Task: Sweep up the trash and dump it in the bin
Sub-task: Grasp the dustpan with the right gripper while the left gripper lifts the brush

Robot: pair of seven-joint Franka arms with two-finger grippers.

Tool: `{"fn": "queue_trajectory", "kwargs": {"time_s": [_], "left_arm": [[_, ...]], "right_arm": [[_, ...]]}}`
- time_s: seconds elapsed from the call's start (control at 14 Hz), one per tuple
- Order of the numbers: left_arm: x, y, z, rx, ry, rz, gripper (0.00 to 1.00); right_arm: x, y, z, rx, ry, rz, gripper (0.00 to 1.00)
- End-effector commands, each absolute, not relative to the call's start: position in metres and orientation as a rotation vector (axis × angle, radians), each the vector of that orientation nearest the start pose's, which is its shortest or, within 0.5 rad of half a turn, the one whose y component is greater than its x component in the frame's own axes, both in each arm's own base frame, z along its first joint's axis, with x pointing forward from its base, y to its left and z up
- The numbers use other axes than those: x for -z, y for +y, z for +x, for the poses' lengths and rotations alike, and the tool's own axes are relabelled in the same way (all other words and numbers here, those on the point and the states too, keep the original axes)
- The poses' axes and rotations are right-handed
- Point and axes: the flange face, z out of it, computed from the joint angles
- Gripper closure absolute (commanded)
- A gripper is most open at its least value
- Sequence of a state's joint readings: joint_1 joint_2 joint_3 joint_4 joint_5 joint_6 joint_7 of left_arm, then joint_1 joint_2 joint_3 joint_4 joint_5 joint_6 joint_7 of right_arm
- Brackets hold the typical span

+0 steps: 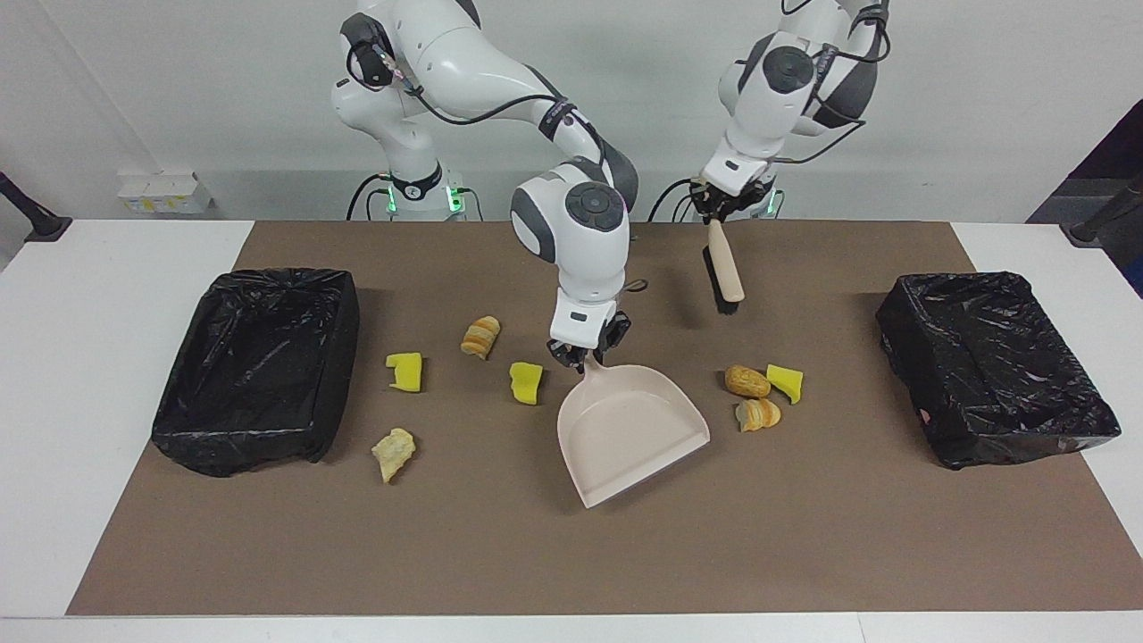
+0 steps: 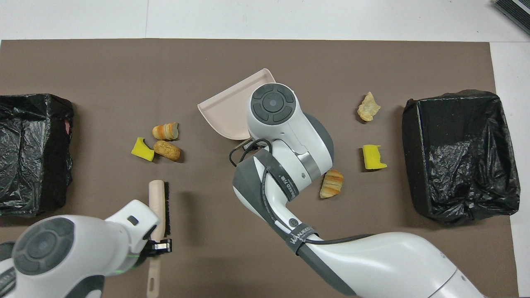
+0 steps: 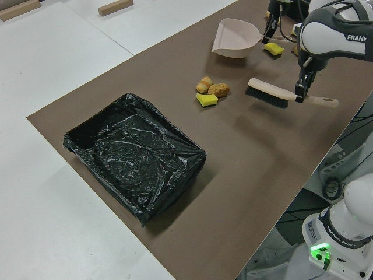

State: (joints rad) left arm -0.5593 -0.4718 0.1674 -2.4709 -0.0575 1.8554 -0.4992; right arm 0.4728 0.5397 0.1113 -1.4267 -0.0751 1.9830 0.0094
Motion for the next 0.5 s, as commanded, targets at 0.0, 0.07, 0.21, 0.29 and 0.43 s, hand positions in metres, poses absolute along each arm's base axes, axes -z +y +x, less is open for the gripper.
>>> {"fn": "queue_trajectory", "kwargs": {"time_s": [0.0, 0.07, 0.21, 0.29, 0.43], "left_arm": [[-0.457, -0.110, 0.422, -0.296, -0.282, -3.159, 1.00], [-0.462, -0.094, 0.444, -0.275, -0.328, -3.159, 1.00], [-0.461, -0.061, 0.472, -0.257, -0.349, -3.162, 1.00], [-0.454, -0.049, 0.479, -0.256, -0.325, -3.165, 1.00], [-0.440, -0.021, 0.485, -0.275, -0.268, -3.175, 1.00]], "right_arm": [[-0.390, 0.364, 0.600, 0.052, -1.271, -2.897, 1.00], [-0.387, 0.359, 0.602, 0.041, -1.384, -2.846, 1.00], [-0.383, 0.349, 0.602, 0.020, -1.642, -2.713, 1.00], [-0.379, 0.346, 0.602, 0.007, -1.771, -2.631, 1.00], [-0.378, 0.343, 0.600, -0.018, -1.937, -2.553, 1.00]]}}
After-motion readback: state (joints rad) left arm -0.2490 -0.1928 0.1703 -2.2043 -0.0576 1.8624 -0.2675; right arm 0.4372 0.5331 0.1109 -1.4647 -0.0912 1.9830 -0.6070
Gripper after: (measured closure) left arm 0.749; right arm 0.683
